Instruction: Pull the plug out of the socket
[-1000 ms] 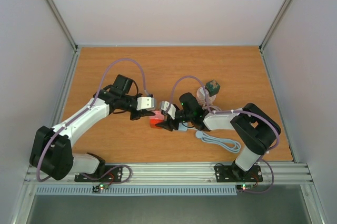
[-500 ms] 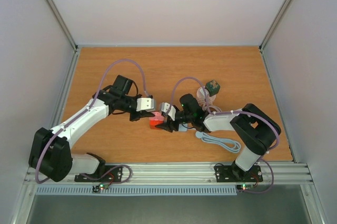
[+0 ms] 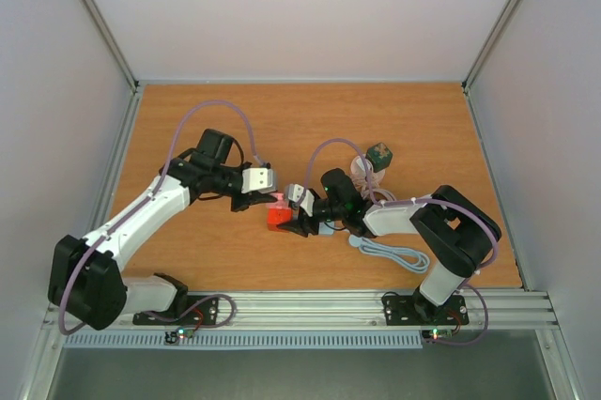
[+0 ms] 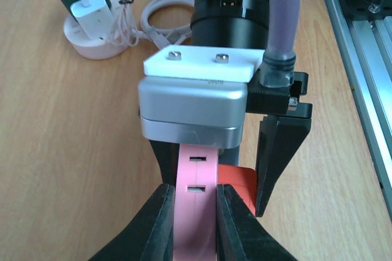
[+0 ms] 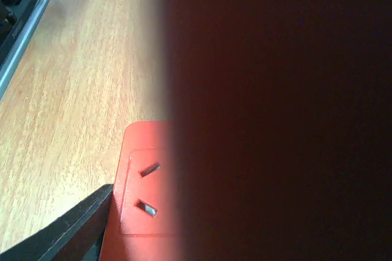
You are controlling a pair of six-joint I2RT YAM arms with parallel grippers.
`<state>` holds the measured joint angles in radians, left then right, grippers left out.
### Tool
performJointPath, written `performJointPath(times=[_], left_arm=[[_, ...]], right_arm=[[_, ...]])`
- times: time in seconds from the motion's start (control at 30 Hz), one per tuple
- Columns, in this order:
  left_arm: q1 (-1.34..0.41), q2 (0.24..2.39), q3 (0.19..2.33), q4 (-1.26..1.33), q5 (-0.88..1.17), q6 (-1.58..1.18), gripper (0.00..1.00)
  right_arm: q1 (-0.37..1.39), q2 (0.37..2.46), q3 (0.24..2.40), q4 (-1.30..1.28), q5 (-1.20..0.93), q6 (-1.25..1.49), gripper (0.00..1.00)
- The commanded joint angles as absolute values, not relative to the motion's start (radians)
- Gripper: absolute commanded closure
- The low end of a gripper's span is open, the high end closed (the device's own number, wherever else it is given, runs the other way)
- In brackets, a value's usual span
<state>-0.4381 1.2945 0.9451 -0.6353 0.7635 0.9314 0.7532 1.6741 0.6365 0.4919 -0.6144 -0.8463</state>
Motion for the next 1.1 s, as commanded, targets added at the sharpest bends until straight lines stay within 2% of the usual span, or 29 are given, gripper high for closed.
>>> performJointPath(times=[0.0, 0.23, 0.47, 0.6, 0.87, 1.07], left_arm=[[-0.440, 1.257, 1.000, -0.580, 0.831, 0.914, 0.99], [-0.440, 1.260, 1.002, -0.611, 0.828, 0.927, 0.99], [-0.440, 1.257, 1.010, -0.665, 0.810, 0.955, 0.99], [-0.439, 1.259, 1.019, -0.677, 0.805, 0.940, 0.99], [-0.426, 1.279, 1.068, -0.718, 0.821, 0.922, 0.99], [-0.406, 1.289, 1.109, -0.765, 0.831, 0.954, 0.99]], right_arm=[[0.761, 1.677, 0.604, 0.429, -0.584, -0.864, 0.60], [0.760, 1.675, 0.606, 0.434, -0.581, -0.856, 0.54], [0.761, 1.644, 0.635, 0.421, -0.580, -0.813, 0.20], [0.761, 1.624, 0.661, 0.418, -0.588, -0.761, 0.12], [0.761, 1.581, 0.718, 0.379, -0.599, -0.711, 0.03], [0.736, 1.484, 0.722, 0.304, -0.637, -0.713, 0.05]])
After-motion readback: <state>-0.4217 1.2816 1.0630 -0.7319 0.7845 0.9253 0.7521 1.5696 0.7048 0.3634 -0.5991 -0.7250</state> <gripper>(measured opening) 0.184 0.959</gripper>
